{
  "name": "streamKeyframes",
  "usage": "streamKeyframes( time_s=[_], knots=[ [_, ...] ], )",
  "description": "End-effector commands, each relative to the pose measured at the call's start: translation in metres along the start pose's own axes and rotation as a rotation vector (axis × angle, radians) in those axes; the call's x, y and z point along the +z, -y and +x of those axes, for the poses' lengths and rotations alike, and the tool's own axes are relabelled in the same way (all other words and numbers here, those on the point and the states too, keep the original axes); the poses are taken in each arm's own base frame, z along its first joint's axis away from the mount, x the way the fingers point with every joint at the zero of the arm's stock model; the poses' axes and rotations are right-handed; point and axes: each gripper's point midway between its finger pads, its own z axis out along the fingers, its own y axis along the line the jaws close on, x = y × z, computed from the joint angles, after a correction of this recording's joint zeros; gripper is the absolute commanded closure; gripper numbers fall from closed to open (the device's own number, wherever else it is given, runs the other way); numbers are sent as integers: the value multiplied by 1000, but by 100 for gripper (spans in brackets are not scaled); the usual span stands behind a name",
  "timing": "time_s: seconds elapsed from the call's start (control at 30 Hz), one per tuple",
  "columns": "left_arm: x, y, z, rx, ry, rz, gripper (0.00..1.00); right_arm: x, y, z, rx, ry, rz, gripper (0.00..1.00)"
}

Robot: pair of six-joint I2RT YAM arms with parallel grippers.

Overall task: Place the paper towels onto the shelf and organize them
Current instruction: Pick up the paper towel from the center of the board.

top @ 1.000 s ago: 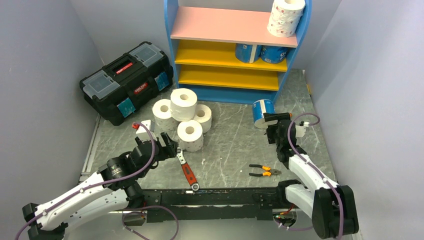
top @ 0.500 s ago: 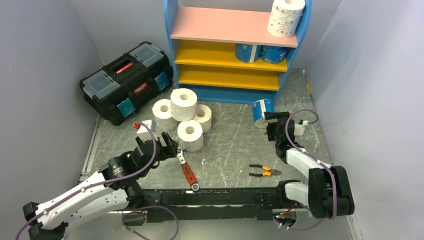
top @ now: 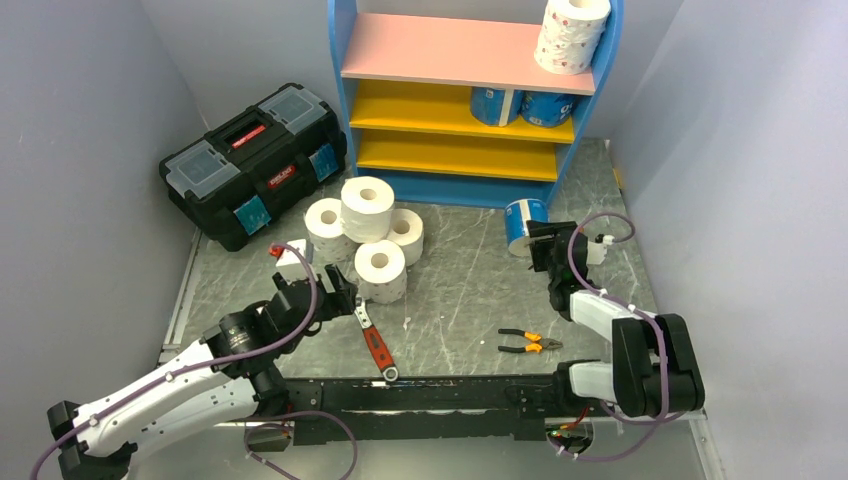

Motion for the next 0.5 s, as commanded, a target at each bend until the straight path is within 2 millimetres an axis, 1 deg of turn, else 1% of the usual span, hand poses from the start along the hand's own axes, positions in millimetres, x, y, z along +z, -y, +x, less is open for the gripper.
streamKeyframes(
  time_s=[0.0, 0.1, 0.23, 0.33, 0.47],
  knots=[
    [0, 2, -9, -2, 30, -3, 16, 7, -32, -9, 10, 30, -93, 36],
    [0, 1, -8, 0, 29, -8, 16, 11, -33, -8, -2, 22, -91, 40],
    [0, 1, -8, -2, 30, -13, 16, 9, -35, -9, -22, 26, -90, 49],
    [1, 1, -8, -2, 28, -10, 16, 3, -39, -12, -73, 31, -95, 60],
    [1, 2, -8, -1, 26, -6, 16, -8, -52, -20, -190, 39, -71, 78]
  ],
)
